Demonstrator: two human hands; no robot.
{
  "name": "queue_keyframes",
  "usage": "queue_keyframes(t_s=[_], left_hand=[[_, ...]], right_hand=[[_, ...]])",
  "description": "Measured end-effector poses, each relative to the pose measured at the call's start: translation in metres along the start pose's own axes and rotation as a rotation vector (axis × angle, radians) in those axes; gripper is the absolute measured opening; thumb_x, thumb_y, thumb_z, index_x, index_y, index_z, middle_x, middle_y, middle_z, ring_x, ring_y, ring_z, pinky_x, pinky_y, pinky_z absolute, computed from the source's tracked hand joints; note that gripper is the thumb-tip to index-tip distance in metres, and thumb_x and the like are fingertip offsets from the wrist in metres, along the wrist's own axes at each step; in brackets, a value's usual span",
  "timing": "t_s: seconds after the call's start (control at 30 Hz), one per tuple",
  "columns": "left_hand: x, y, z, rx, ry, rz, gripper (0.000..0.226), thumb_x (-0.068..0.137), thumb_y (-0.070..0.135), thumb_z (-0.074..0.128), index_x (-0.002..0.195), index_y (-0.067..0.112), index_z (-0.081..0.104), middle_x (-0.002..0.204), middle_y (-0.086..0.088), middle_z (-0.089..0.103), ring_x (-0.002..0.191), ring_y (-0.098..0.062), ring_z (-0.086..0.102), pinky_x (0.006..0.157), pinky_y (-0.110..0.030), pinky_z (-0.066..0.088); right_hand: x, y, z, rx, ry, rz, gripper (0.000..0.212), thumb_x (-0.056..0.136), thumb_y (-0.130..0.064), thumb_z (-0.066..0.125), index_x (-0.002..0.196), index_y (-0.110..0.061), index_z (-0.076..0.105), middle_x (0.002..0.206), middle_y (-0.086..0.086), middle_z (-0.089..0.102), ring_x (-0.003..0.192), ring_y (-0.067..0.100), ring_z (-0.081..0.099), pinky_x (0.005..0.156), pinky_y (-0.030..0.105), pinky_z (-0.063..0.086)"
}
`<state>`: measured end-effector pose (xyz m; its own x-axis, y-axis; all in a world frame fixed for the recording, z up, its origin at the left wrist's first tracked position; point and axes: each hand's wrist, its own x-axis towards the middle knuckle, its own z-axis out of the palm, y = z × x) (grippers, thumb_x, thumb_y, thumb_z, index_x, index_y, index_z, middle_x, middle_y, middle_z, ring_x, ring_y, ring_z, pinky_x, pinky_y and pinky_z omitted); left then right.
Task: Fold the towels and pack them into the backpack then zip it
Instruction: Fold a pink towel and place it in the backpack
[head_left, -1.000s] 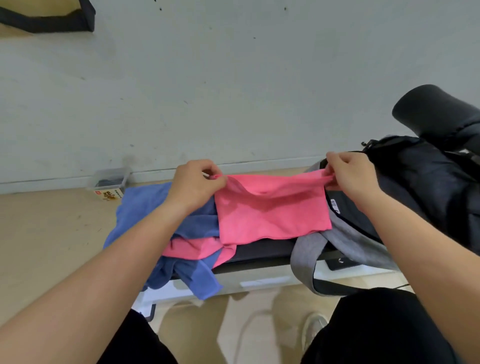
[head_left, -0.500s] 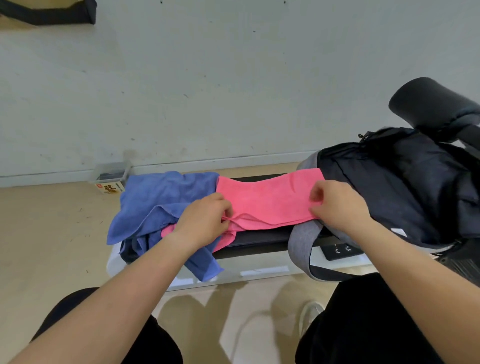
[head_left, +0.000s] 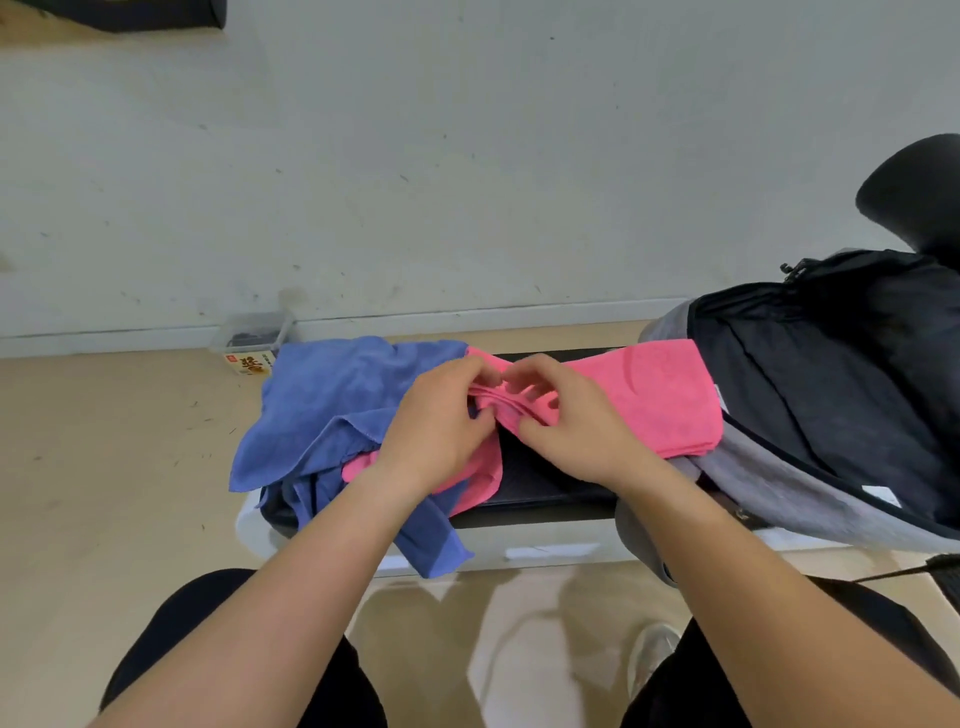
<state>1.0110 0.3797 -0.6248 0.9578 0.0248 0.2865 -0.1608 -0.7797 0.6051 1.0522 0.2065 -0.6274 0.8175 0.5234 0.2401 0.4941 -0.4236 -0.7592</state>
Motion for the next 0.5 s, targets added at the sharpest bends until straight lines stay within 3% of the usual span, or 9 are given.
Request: queue_keyframes(t_s=[0.1,0.23,0.37,0.5], left_hand=[[0.002,0.005,-0.003,-0.141,0.046,-0.017,0.034,0.082,0.005,0.065,0.100,0.034,0.061,0.092,0.024,0.066,0.091,0.007,0.062,0.078,-0.012,0.047],[0.009,0.001,0.003,-0.200,-0.001,0.014,0.032,0.083,0.006,0.066,0.107,0.027,0.065,0.098,0.015,0.069,0.088,0.000,0.064,0.073,-0.013,0.047],[0.008,-0.002,0.010,-0.214,0.086,-0.039,0.040,0.083,0.009,0.074,0.114,0.028,0.057,0.108,0.015,0.061,0.090,0.001,0.061,0.076,-0.014,0.048],[0.008,0.004,0.009,-0.280,0.170,-0.013,0.032,0.080,0.008,0.078,0.096,0.024,0.055,0.098,0.013,0.060,0.089,0.002,0.062,0.074,-0.012,0.050]], right_hand=[[0.006,0.002,0.001,0.087,0.050,0.032,0.027,0.084,-0.020,0.074,0.108,-0.022,0.063,0.101,-0.010,0.068,0.086,0.008,0.062,0.071,0.010,0.043],[0.018,0.009,-0.003,0.009,0.025,0.035,0.019,0.085,-0.027,0.074,0.102,-0.023,0.068,0.092,-0.012,0.070,0.076,0.006,0.064,0.070,0.017,0.049],[0.021,0.019,-0.004,0.084,-0.028,0.082,0.012,0.085,-0.020,0.073,0.095,-0.024,0.069,0.086,-0.009,0.070,0.071,0.008,0.064,0.066,0.018,0.050],[0.022,0.023,-0.008,0.206,-0.037,0.104,0.016,0.088,-0.010,0.068,0.100,-0.020,0.069,0.091,-0.001,0.072,0.083,0.026,0.068,0.077,0.038,0.055]])
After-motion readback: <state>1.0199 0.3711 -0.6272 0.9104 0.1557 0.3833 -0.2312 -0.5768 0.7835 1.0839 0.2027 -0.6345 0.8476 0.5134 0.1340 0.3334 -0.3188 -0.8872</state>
